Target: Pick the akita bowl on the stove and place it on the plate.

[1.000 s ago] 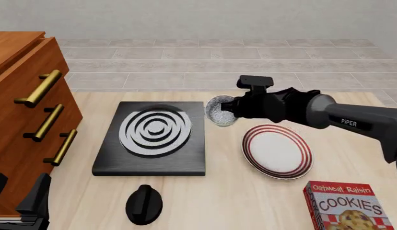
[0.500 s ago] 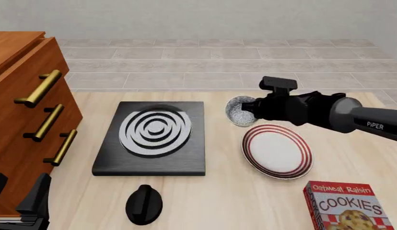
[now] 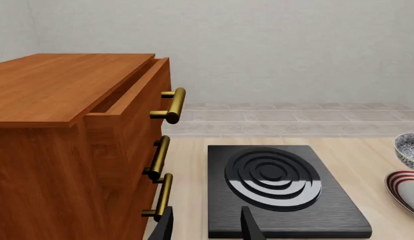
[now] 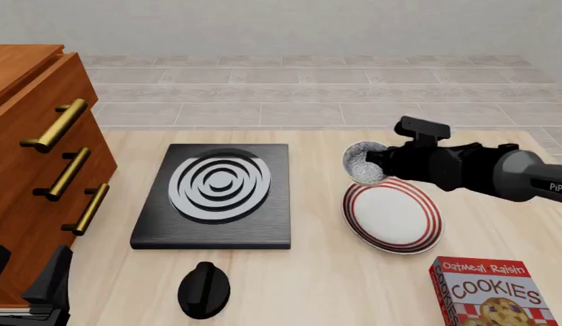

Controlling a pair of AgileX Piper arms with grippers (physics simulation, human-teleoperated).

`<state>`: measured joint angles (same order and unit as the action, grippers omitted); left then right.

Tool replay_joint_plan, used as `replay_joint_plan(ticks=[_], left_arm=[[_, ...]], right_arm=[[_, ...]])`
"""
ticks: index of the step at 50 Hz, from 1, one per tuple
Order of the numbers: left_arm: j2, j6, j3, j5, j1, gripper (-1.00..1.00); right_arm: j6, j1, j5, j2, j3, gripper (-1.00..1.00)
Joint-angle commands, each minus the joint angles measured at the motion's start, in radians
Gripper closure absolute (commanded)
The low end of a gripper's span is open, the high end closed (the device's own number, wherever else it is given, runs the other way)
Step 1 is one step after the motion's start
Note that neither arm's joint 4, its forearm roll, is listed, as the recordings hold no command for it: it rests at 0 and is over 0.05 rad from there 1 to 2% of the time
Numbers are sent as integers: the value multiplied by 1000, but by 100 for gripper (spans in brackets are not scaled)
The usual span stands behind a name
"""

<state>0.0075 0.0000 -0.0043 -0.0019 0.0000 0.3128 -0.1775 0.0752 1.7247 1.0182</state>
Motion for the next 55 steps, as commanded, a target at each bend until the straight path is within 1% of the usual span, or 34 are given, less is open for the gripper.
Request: replay_joint_plan(ticks=[1, 34, 55], left_arm=[[0, 0, 0, 0, 0, -100], [0, 0, 0, 0, 0, -100], [0, 0, 0, 0, 0, -100]], right_arm=[[25, 29, -46, -23, -65, 100], [61, 95, -178, -7, -210, 100], [76, 119, -241, 37, -251, 100]])
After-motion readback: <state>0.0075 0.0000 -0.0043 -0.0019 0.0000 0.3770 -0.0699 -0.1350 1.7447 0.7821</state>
